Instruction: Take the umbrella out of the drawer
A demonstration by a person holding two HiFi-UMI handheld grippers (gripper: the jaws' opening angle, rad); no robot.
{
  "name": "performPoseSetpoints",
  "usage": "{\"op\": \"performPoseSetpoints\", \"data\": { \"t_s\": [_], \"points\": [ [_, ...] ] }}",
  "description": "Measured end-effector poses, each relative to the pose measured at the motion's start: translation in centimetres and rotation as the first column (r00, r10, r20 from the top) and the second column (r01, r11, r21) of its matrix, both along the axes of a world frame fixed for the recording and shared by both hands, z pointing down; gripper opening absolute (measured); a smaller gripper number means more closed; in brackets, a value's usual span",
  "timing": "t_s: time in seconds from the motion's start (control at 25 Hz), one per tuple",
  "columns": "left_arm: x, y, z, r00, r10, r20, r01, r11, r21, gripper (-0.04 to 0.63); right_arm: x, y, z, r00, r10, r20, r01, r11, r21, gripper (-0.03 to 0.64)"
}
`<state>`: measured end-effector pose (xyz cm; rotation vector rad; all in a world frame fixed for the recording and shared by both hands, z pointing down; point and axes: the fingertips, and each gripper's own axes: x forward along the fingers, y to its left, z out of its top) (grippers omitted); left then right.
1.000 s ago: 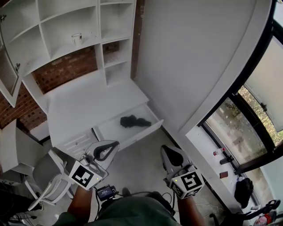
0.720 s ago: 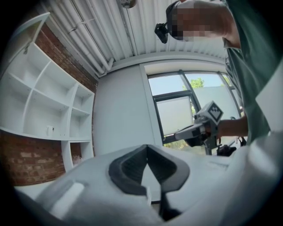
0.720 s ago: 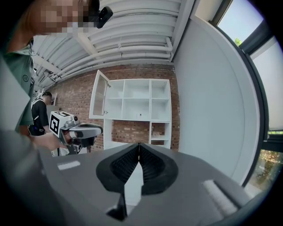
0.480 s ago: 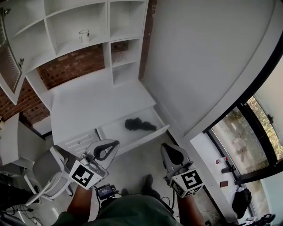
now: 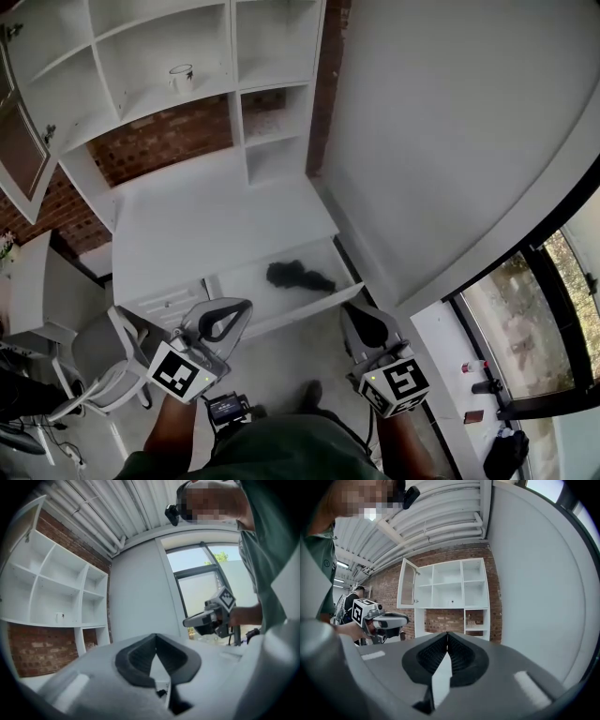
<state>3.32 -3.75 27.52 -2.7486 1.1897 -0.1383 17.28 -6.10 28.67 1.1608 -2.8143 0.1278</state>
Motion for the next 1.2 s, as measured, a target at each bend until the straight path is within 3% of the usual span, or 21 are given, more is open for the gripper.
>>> {"op": "performPoseSetpoints", "data": {
  "t_s": [0.56, 0.88, 1.2],
  "points": [
    [5.2, -7.7, 1.1, 0.992, -0.128, 0.023, 0.128, 0.992, -0.018, 0.0, 4.1, -9.2, 2.0, 0.989, -0.15, 0.0, 0.15, 0.989, -0.011, 0.006],
    [5.0, -11.0, 1.7, 0.992, -0.123, 0.025, 0.124, 0.991, -0.041, 0.0, 3.5, -12.4, 3.3, 0.987, -0.158, 0.0, 0.158, 0.986, -0.049, 0.008],
    [2.9, -16.4, 2.1, 0.998, -0.06, -0.004, 0.059, 0.997, -0.045, 0.0, 1.4, -16.6, 3.9, 0.995, -0.1, -0.025, 0.098, 0.992, -0.074, 0.008]
  ]
}}
